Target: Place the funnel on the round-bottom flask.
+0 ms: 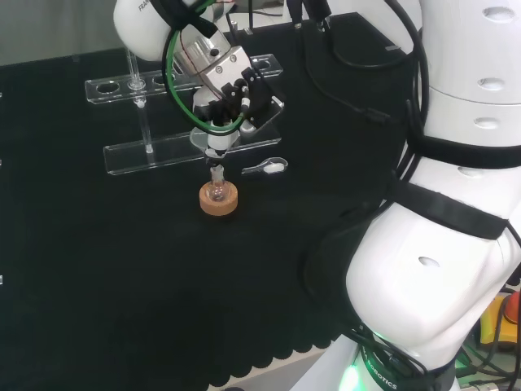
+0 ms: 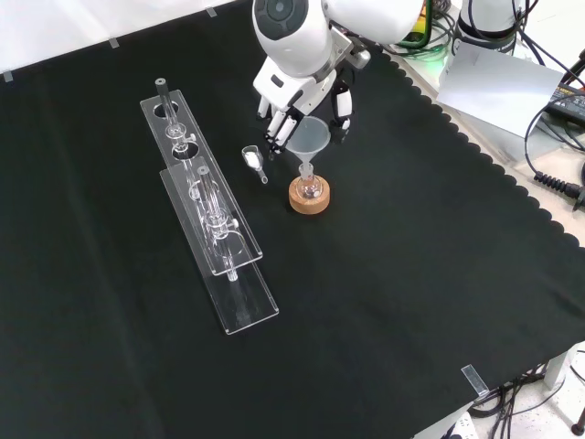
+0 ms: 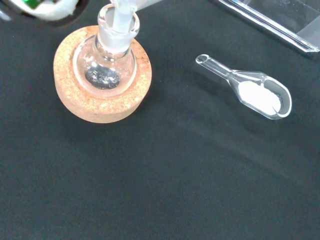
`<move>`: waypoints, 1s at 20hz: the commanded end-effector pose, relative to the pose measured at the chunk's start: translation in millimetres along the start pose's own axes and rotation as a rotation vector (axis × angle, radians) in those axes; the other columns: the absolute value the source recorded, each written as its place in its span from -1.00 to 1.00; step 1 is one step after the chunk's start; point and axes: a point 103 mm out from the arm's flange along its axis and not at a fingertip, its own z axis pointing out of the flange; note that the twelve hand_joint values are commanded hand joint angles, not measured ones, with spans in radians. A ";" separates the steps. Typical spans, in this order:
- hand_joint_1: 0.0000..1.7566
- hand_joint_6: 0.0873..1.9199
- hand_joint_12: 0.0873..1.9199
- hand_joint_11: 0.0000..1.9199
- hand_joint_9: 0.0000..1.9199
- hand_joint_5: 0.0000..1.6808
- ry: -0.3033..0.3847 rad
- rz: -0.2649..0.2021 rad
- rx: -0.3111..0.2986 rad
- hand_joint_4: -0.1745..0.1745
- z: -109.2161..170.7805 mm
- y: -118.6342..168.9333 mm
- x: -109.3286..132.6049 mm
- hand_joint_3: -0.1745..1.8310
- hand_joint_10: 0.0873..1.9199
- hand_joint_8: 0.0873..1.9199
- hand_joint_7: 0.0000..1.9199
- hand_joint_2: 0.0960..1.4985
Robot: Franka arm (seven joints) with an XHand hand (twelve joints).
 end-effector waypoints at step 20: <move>-0.17 -0.52 0.19 -0.29 0.01 -0.56 0.023 -0.047 0.043 -0.21 5.8 0.8 5.2 -0.25 -0.58 -0.24 -0.47 -0.18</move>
